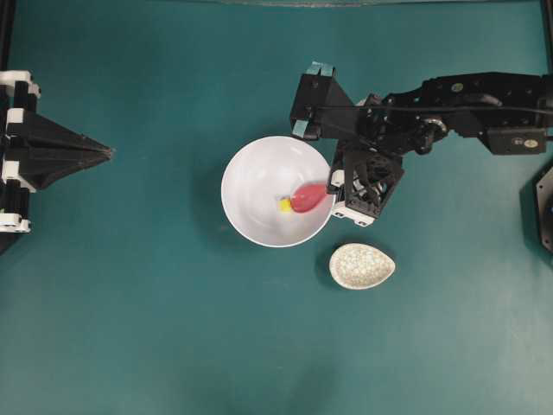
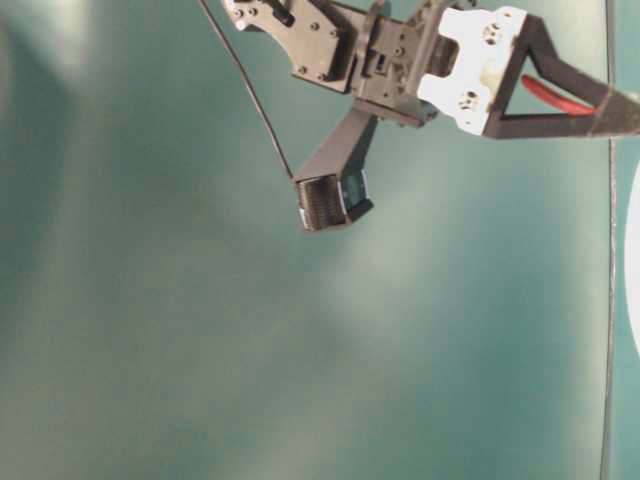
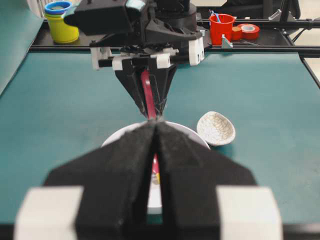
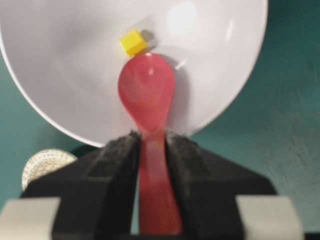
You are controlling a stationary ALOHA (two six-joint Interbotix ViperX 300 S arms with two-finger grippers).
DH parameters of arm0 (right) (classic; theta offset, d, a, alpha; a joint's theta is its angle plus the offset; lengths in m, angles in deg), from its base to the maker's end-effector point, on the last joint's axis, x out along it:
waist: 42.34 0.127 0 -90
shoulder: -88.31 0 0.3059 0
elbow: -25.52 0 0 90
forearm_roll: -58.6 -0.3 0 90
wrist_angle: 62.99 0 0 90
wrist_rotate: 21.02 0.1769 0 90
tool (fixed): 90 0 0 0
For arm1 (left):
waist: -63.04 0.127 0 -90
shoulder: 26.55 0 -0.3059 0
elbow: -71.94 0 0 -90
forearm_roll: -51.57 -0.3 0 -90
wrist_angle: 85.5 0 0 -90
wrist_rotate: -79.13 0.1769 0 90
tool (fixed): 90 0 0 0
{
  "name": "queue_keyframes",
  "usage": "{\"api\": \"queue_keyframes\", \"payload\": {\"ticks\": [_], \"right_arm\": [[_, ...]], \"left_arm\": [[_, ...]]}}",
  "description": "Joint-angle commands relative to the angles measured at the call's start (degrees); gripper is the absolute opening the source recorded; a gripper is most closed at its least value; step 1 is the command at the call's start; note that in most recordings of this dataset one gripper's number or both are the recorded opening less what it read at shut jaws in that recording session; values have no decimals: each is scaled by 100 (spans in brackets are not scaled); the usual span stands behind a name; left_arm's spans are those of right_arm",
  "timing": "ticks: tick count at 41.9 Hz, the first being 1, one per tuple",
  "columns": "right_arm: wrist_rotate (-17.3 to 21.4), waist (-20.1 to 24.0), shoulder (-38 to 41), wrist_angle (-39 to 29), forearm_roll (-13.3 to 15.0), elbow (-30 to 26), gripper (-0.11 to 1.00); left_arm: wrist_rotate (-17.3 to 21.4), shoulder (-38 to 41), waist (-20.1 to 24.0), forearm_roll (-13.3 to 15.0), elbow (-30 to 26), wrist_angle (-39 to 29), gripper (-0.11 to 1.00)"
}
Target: Scoop the yellow hexagonal prism block from the bowl with a spoon using the right arm.
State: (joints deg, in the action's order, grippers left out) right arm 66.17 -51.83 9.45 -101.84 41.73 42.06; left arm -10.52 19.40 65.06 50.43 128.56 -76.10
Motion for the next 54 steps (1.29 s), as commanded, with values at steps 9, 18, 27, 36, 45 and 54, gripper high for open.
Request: {"api": "queue_keyframes", "payload": {"ticks": [9, 18, 27, 36, 45, 54], "right_arm": [[-9, 9, 79, 132, 0, -202, 24], [-44, 53, 220, 316, 9, -352, 23], [-70, 97, 325, 510, 9, -475, 23], [-70, 123, 369, 800, 0, -545, 23], [-62, 123, 360, 1028, 0, -562, 23], [-62, 123, 360, 1187, 0, -554, 23]], "left_arm": [[-9, 53, 18, -9, -79, 26, 0], [-9, 53, 18, -9, -79, 26, 0], [-18, 53, 18, -9, -79, 26, 0], [-26, 53, 18, -9, -79, 26, 0], [-26, 53, 18, -9, -79, 26, 0], [-26, 53, 9, -9, -79, 26, 0]]}}
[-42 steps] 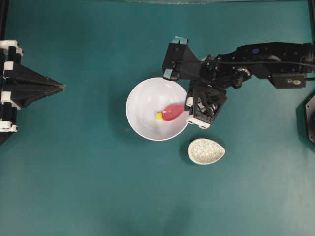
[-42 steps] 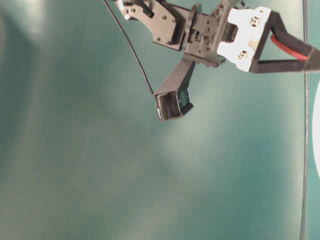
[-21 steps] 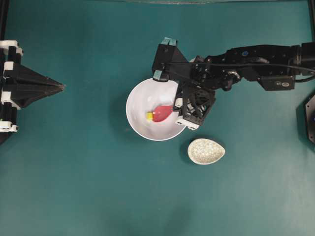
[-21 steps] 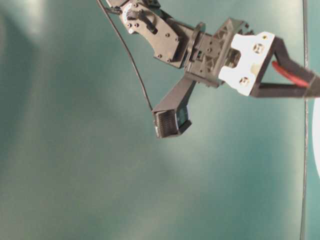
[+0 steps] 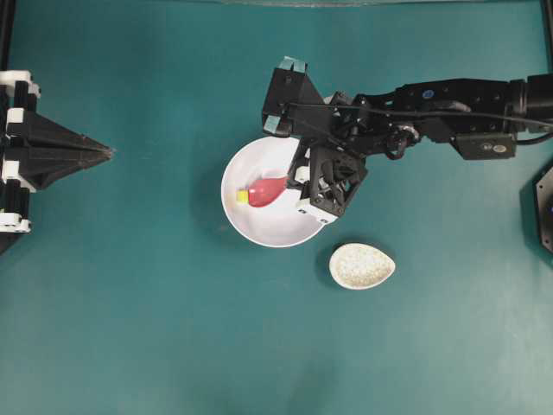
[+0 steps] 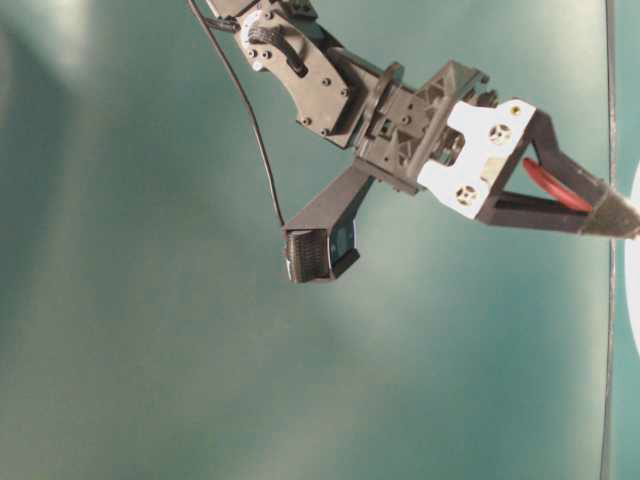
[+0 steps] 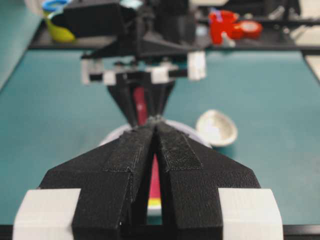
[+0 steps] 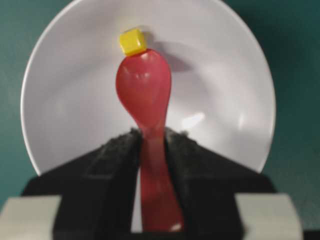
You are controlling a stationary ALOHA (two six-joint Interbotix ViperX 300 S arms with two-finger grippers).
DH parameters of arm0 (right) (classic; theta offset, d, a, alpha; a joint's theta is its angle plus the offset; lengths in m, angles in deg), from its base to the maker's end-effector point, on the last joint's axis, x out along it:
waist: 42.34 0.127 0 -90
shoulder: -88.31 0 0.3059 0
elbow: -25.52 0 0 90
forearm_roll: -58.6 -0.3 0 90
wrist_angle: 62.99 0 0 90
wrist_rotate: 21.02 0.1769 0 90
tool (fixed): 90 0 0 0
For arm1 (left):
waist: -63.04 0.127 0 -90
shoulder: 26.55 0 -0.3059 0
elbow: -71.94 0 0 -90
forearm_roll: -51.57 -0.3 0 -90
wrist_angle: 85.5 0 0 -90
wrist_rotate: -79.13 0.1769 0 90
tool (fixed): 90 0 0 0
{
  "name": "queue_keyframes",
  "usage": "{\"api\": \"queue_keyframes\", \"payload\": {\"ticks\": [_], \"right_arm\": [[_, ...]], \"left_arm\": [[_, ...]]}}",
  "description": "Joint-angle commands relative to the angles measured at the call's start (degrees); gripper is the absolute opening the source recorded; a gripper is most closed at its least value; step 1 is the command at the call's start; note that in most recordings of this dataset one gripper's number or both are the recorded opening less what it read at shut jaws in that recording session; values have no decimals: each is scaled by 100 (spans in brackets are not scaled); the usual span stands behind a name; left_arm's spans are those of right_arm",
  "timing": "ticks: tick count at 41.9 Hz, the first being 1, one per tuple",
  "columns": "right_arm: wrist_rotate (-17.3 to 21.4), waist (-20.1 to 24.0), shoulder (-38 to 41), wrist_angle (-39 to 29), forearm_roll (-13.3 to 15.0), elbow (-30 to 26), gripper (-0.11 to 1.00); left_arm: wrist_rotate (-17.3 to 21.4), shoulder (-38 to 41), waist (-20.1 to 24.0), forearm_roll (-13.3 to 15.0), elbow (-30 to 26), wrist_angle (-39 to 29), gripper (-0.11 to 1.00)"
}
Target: Scoop the yellow hexagonal prism block from the bowl with a spoon using the right arm.
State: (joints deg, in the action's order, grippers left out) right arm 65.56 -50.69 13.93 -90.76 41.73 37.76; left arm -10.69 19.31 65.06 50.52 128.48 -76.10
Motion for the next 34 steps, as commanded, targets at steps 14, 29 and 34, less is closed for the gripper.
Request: {"api": "queue_keyframes", "payload": {"ticks": [14, 29, 34], "right_arm": [[18, 9, -88, 149, -26, -185, 23], [26, 9, -97, 167, -44, -237, 23], [18, 9, -123, 281, -44, -237, 23]], "left_arm": [[-9, 62, 18, -18, -70, 26, 0], [-18, 62, 18, -18, -70, 26, 0], [-18, 62, 18, -18, -70, 26, 0]]}}
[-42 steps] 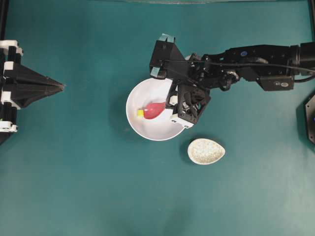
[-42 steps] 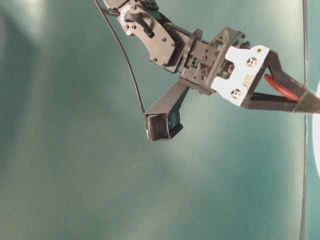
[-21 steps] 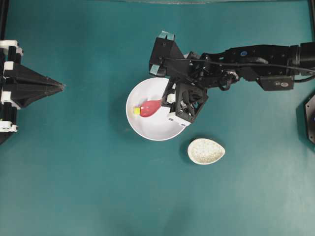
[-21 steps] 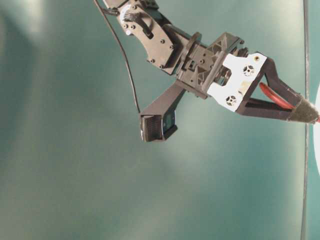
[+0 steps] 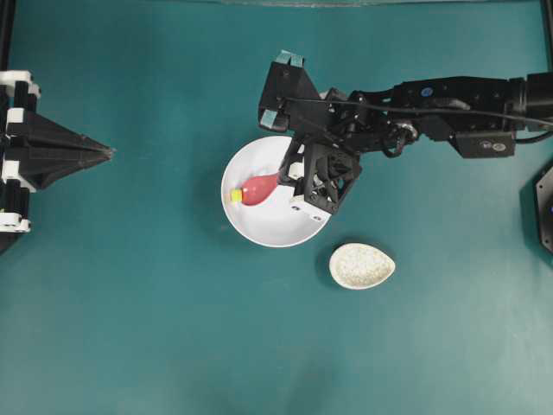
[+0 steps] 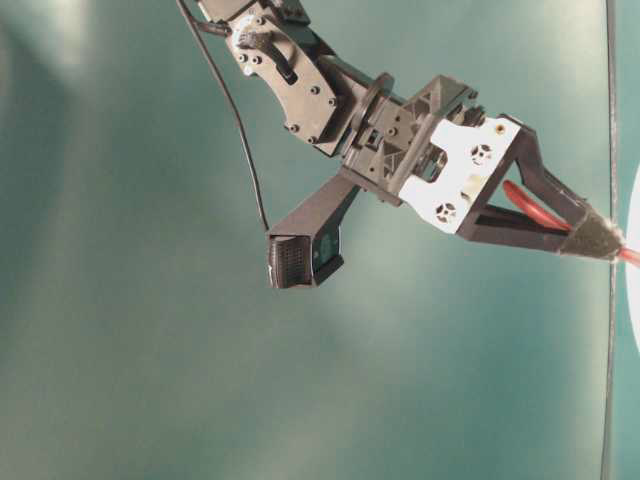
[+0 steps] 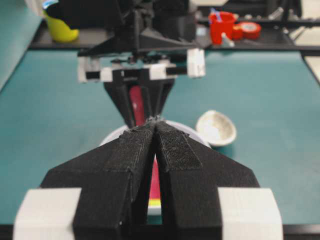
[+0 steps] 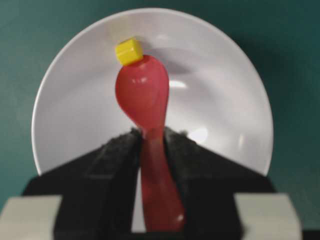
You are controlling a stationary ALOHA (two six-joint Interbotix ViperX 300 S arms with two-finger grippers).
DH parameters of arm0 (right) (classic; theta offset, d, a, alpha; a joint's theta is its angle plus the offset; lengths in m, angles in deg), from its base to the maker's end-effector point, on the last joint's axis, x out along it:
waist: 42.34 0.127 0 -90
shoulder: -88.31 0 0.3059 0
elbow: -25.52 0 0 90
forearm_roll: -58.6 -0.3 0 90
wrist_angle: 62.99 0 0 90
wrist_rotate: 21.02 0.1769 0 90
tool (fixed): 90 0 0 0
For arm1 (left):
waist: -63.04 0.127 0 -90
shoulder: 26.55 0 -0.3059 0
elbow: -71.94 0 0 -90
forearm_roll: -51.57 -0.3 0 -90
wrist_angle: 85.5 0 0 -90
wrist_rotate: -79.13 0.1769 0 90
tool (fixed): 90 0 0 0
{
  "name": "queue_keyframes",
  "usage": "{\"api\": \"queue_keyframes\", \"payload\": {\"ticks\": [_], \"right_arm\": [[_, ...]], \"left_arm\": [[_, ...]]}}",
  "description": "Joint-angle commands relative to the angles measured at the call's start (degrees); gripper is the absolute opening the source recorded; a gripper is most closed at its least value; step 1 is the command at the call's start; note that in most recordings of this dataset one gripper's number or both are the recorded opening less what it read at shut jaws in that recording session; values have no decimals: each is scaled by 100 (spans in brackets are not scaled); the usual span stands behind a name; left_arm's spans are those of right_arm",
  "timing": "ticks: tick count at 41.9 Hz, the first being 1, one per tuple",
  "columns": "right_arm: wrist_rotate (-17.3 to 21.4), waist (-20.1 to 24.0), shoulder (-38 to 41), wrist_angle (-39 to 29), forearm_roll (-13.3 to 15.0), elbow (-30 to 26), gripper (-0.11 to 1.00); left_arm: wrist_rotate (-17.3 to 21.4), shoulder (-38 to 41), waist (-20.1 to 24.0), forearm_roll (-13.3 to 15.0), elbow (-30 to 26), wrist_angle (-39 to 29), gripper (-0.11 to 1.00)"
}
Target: Scoop the yellow hexagonal prism block from the bowl with a spoon using the right arm.
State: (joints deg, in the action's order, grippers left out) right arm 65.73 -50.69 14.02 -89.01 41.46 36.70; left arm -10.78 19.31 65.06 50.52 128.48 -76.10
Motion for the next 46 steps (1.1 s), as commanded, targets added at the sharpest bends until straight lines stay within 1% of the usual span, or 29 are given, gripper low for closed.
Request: {"api": "queue_keyframes", "payload": {"ticks": [1, 7, 8, 10, 22, 28, 33, 40, 43, 46], "right_arm": [[9, 9, -141, 123, -18, -132, 22], [9, 9, -141, 185, -18, -132, 20], [9, 9, -141, 185, -18, -132, 17], [9, 9, -141, 193, -18, -132, 8], [-9, 9, -193, 141, -18, -123, 8], [-9, 9, -457, -26, -9, -79, 8], [26, 9, -817, -334, -9, -18, 8], [62, 9, -1415, -747, -35, 299, 8], [79, 18, -1670, -800, -44, 501, 8], [202, 26, -1942, -800, -70, 729, 8]], "left_arm": [[-9, 62, 18, -18, -70, 26, 0], [-18, 53, 18, -18, -70, 26, 0], [-18, 62, 18, -18, -70, 26, 0], [-18, 62, 18, -9, -70, 26, 0], [-18, 62, 18, -18, -70, 26, 0], [-18, 62, 9, -18, -70, 26, 0], [-18, 62, 18, -18, -70, 26, 0], [-18, 53, 9, -18, -70, 26, 0], [-18, 53, 18, -18, -70, 35, 0], [-18, 62, 18, -18, -70, 44, 0]]}}
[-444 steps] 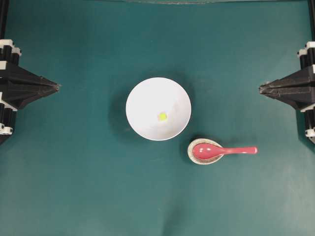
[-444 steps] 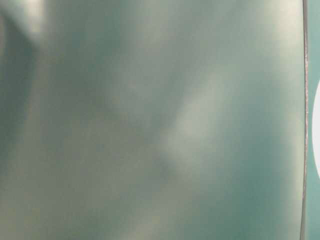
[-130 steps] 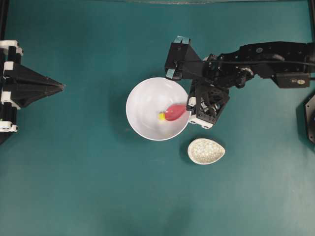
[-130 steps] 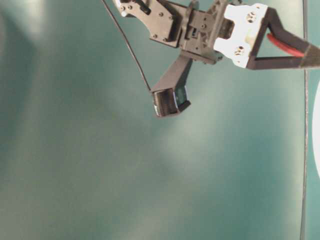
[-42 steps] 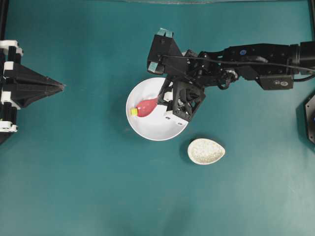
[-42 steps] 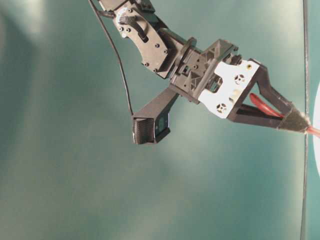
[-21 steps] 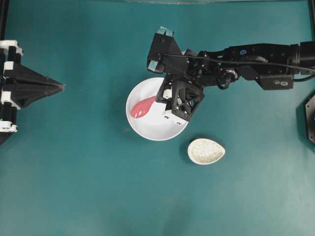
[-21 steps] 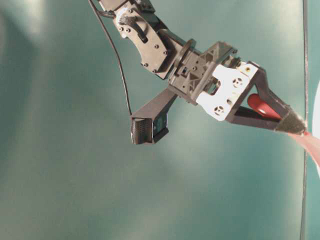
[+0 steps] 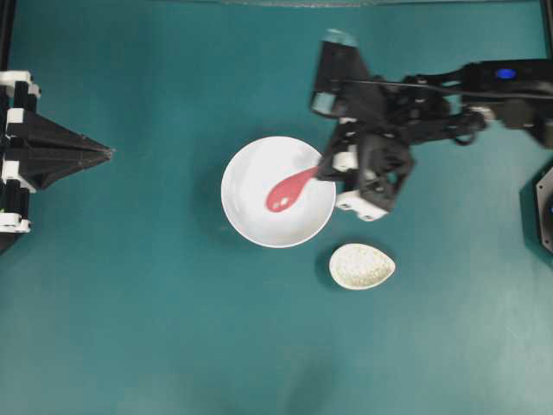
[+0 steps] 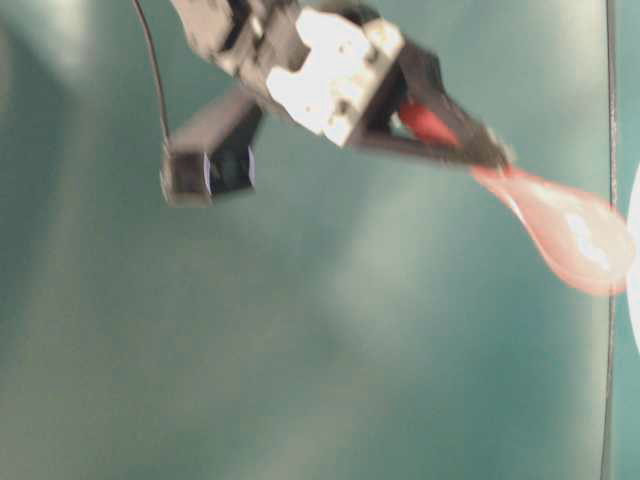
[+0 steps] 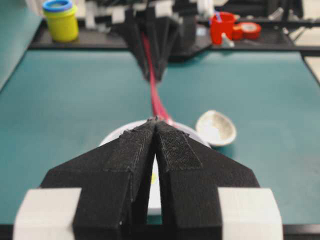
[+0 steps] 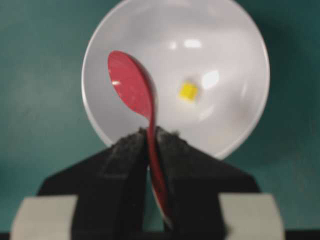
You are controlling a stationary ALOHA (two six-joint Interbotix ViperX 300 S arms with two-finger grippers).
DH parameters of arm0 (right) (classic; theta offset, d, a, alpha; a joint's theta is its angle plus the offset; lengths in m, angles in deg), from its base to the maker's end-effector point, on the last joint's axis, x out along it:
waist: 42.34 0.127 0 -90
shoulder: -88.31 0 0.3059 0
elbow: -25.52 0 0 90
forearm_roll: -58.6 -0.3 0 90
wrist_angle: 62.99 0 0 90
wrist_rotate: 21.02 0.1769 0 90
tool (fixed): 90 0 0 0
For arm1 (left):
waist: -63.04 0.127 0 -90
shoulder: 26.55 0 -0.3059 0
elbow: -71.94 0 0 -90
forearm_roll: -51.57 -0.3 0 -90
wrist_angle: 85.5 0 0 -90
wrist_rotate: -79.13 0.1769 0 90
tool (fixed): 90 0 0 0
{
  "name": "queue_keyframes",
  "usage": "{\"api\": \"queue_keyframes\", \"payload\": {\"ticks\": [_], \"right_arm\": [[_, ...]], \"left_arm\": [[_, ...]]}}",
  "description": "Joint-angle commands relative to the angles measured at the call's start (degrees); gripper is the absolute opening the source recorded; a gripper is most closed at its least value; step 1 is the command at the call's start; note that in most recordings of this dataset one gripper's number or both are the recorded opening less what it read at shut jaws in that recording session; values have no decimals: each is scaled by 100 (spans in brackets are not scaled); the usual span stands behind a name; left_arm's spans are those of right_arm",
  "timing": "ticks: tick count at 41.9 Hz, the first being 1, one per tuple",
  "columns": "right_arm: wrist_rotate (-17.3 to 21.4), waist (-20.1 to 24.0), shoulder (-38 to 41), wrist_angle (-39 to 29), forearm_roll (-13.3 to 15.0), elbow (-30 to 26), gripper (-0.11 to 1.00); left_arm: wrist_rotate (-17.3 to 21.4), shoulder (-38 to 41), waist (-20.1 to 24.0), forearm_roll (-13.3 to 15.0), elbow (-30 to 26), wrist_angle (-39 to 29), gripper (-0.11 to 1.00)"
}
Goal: Scoop the yellow hexagonal prism block from the bowl with a spoon using the right arm.
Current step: 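Raise the spoon out of the bowl with the right gripper, then carry the spoon back and lower it onto the spoon rest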
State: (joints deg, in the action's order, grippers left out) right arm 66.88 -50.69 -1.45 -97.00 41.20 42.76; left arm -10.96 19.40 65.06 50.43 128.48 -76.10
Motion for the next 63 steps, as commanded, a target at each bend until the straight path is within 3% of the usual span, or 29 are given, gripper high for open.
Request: {"api": "queue_keyframes", "payload": {"ticks": [1, 10, 20, 35, 63], "right_arm": [[132, 35, -475, 0, -53, 193, 8], [686, 229, -1230, 202, -44, 940, 8], [1072, 650, -1459, 659, -44, 1617, 8], [1151, 1116, -1283, 1354, -53, 2338, 8], [1283, 1239, -853, 1547, -53, 2443, 8]], "left_arm": [[0, 53, 18, -9, -70, 44, 0], [0, 44, 18, -9, -70, 53, 0], [0, 44, 18, -9, -70, 62, 0], [0, 26, 18, -9, -70, 62, 0], [9, 9, 18, -9, -79, 70, 0]]}}
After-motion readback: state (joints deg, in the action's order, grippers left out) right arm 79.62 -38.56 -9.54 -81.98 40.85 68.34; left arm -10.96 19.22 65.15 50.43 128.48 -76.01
